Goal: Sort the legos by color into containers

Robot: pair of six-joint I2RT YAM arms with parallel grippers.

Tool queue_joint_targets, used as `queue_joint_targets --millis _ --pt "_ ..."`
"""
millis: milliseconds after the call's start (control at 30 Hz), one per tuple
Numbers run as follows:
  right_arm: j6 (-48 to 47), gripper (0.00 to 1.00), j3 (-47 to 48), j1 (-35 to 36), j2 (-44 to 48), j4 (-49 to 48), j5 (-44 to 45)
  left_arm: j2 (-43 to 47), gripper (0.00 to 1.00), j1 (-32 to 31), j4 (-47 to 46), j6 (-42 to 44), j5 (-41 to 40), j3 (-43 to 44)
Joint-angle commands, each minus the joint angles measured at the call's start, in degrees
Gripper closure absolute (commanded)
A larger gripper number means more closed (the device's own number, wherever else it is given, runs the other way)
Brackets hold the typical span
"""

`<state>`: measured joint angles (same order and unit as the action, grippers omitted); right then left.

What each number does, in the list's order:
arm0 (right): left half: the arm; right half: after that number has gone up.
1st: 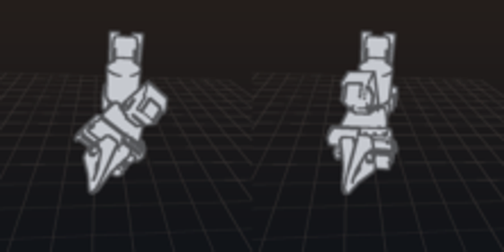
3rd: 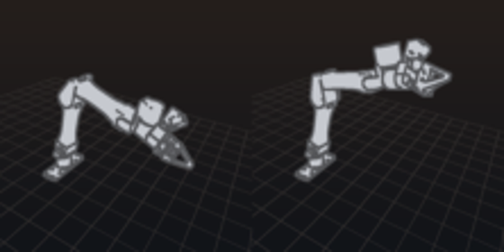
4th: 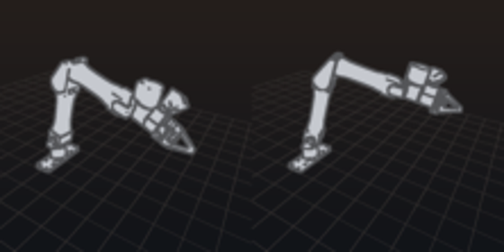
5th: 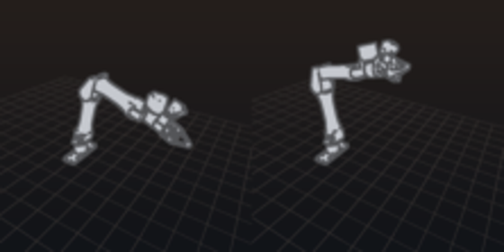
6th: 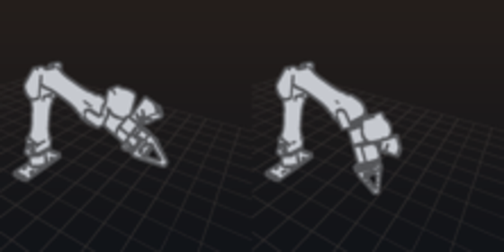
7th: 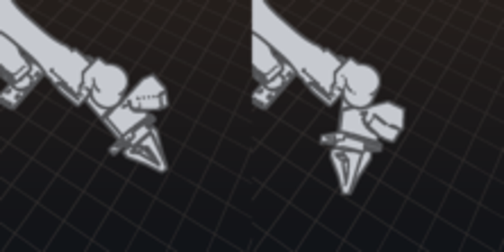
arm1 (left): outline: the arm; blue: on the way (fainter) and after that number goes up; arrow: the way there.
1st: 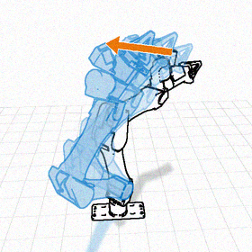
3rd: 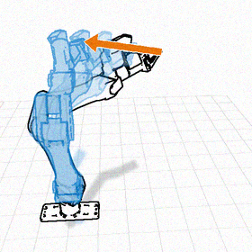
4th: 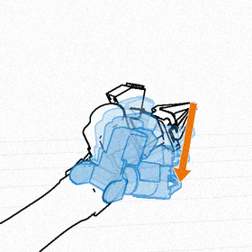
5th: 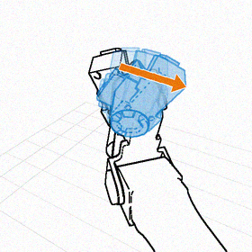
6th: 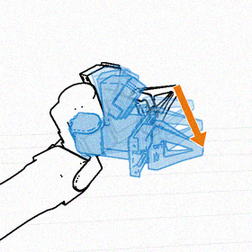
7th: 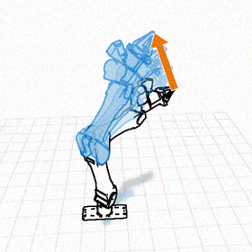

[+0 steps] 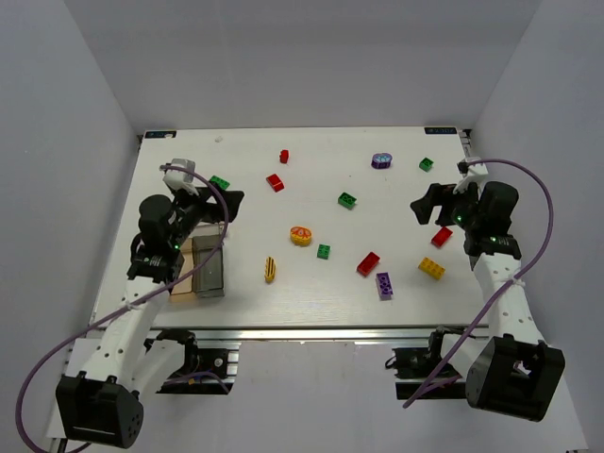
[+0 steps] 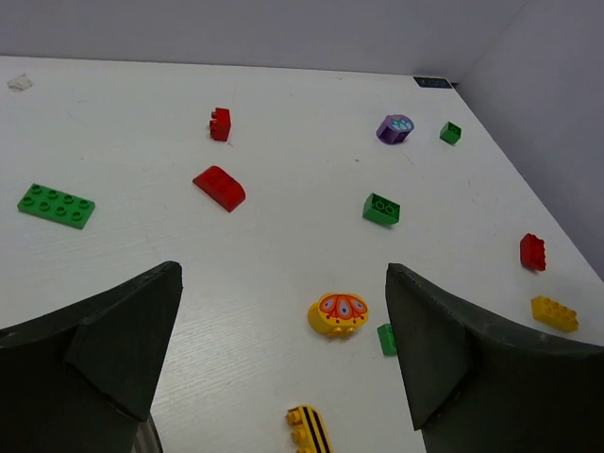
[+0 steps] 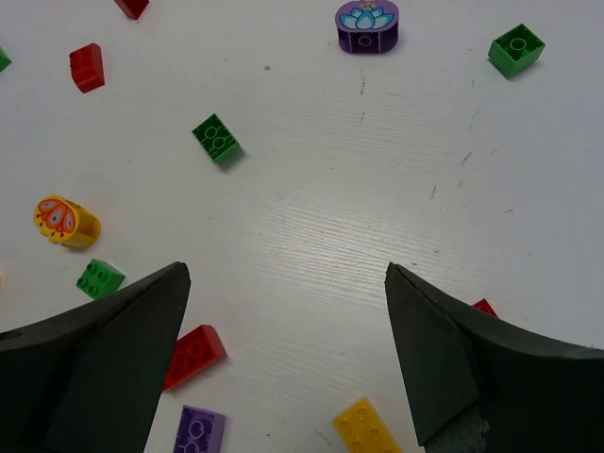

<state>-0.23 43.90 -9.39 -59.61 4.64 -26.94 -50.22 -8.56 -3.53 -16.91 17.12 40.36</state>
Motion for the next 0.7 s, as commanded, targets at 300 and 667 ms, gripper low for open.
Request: queue_joint_targets --millis 300,667 --pt "-11.6 0.11 1.02 -1.16 3.71 2.47 -7.77 -11.88 1.0 0.3 -0.97 -11.91 -4.19 2.34" --pt "-17.51 0.11 4.78 -0.37 1.44 10.11 1.36 -41.43 0.02 -0.41 24.6 -25.36 -28.71 37.36"
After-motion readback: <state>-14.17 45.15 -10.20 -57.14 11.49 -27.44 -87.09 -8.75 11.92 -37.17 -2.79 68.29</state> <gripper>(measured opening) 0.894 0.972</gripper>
